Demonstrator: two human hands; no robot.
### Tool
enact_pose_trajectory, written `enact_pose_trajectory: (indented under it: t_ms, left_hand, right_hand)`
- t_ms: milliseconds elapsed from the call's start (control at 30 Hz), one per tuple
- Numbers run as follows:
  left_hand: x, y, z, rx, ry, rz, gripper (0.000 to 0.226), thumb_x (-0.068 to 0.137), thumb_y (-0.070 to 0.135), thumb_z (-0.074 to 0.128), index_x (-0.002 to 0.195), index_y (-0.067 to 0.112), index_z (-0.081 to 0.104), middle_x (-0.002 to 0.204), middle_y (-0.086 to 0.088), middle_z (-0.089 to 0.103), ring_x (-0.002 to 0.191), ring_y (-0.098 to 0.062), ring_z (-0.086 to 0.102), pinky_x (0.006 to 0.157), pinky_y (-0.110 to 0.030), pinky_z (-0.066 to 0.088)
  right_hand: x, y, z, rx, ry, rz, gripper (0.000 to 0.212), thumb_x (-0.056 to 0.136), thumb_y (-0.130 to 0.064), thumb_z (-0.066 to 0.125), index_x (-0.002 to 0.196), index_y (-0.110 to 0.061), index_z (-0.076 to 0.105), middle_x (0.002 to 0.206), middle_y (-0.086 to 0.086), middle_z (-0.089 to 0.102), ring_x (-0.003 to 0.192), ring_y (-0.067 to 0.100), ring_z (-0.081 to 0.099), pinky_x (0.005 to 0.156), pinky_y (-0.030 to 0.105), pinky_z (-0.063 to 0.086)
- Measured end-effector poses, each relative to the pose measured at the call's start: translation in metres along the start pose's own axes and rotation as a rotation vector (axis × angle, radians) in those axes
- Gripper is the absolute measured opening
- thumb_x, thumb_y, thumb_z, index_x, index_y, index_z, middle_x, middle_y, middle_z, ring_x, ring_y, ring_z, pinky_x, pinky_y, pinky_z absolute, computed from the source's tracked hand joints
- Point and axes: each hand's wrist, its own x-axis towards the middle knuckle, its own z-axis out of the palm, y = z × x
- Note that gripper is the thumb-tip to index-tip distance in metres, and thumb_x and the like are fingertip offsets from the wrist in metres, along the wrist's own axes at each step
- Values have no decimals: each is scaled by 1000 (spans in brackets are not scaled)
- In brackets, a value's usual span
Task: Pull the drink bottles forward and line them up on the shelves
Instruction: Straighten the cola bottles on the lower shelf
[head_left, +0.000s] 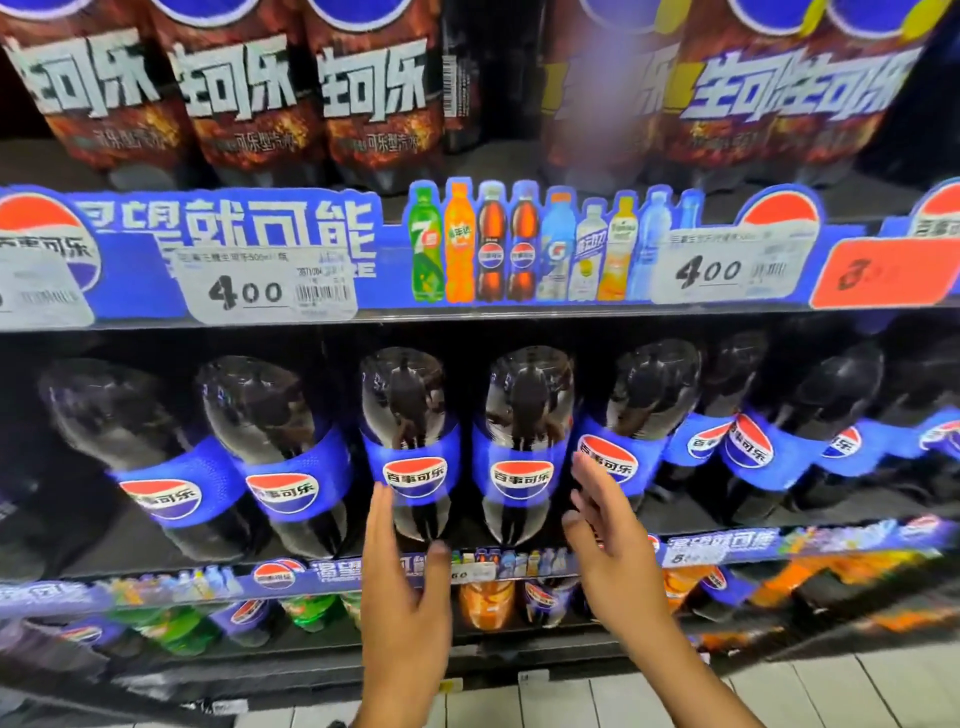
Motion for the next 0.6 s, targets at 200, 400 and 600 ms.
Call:
enact_pose_trajectory:
  t_ms: [200, 400, 600]
  left_hand:
    - [-33, 12, 43, 139, -199, 164, 58, 85, 9, 64, 127, 43, 44, 134, 29, 37, 122, -5, 48, 93, -12, 41]
    - [-44, 26, 96, 171, -447, 95, 66, 92, 22, 53, 144, 48, 21, 148, 29, 26, 133, 10, 30, 108, -21, 34]
    - [-40, 44, 134, 140, -203, 127, 65, 88, 3, 56, 142, 34, 35, 146, 17, 32, 133, -7, 39, 108, -42, 38]
  right_hand:
    - [-3, 15, -36, -198, 404, -130, 51, 87, -16, 65, 130, -32, 42, 126, -11, 49, 116, 4, 51, 95, 14, 43]
    - [49, 28, -53, -307, 386, -27, 92, 52, -61, 82, 126, -27, 40, 117, -17, 39, 113, 5, 47, 93, 24, 45]
    - [53, 42, -62, -304, 255, -49, 84, 53, -64, 78, 123, -49, 36, 118, -34, 43, 109, -13, 46, 86, 1, 35]
